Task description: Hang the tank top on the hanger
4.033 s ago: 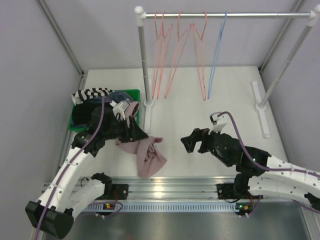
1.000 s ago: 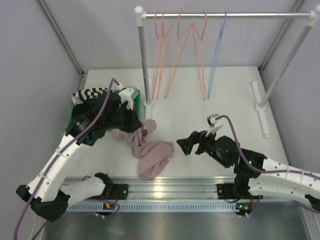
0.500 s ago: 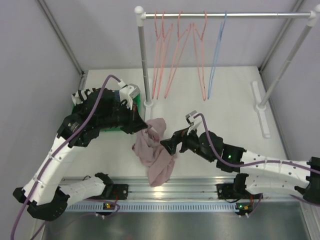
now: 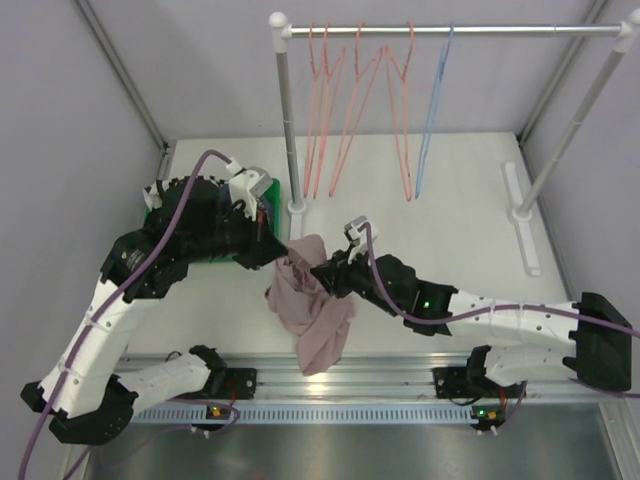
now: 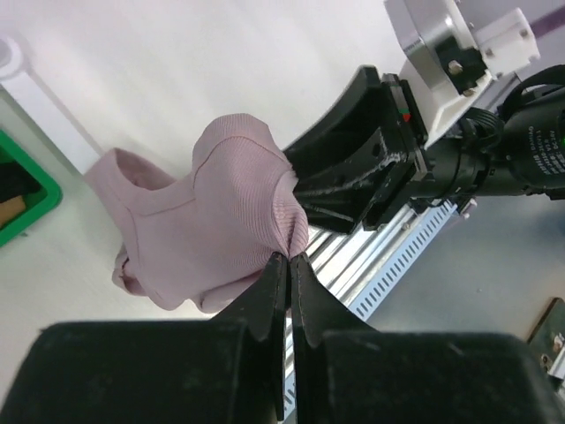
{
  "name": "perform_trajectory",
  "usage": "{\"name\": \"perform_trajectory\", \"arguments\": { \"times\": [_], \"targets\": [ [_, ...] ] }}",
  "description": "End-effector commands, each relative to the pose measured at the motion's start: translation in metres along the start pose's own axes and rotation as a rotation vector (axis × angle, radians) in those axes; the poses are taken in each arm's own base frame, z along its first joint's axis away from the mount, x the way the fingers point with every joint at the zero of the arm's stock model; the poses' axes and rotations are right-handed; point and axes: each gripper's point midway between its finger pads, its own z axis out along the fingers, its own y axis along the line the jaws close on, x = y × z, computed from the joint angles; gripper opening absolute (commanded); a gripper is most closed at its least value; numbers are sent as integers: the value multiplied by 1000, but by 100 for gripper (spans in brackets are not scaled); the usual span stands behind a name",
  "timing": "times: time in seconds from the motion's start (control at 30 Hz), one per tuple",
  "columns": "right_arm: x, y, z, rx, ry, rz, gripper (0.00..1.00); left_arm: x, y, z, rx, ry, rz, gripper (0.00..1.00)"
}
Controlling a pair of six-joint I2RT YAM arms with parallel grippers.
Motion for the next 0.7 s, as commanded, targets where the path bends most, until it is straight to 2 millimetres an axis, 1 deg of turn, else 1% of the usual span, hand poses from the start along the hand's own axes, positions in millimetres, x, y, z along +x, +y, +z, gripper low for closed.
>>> {"name": "perform_trajectory", "arguments": {
  "times": [0.0, 0.03, 0.07, 0.1, 0.13, 0.2, 0.23, 0.3, 0.33, 0.4, 0.43, 0.47, 0.5, 0.53, 0.57, 0.6, 0.63, 0.67],
  "targets": [
    [-56, 20, -13, -40, -141, 52, 16, -18, 8, -21, -89, -104, 19, 0],
    [-71, 19, -24, -32, -172, 63, 9, -20, 11, -21, -111, -117, 6, 0],
    [-76, 18, -31, -28, -179, 62, 4, -22, 15, -20, -133, -132, -2, 0],
    [-76, 13, -38, -10, -165, 51, 0, -24, 20, -20, -158, -144, -11, 0],
    [-93, 14, -52, -22, -205, 65, 0, -26, 20, -16, -155, -153, -16, 0],
    [-111, 16, -69, -32, -233, 66, 0, -29, 24, -12, -168, -167, -21, 0],
    [-124, 16, -82, -23, -243, 62, 0, -29, 25, -9, -169, -169, -19, 0],
    [-137, 16, -95, -15, -248, 42, 0, -36, 24, -3, -155, -184, -16, 0],
    [-150, 17, -106, -16, -257, 36, 0, -37, 23, 0, -146, -187, -14, 0],
    [-162, 19, -115, -11, -257, 11, 0, -47, 19, 6, -121, -210, -6, 0],
    [-176, 22, -124, -13, -262, 2, 0, -51, 15, 7, -101, -218, -3, 0],
    [-183, 24, -128, -14, -263, -8, 0, -55, 14, 11, -93, -222, -1, 0],
    [-190, 26, -131, -15, -265, -27, 0, -62, 11, 12, -77, -243, 7, 0],
    [-193, 28, -130, -14, -254, -42, 0, -70, 6, 9, -64, -265, 14, 0],
    [-207, 31, -139, -14, -258, -51, 0, -74, 6, 12, -61, -268, 13, 0],
    [-212, 33, -140, -14, -256, -72, 0, -80, 4, 12, -57, -282, 17, 0],
    [-223, 36, -142, -9, -263, -78, 0, -88, 2, 10, -53, -298, 20, 0],
    [-218, 34, -138, 9, -233, -103, 0, -93, 0, 9, -49, -308, 19, 0]
  ]
}}
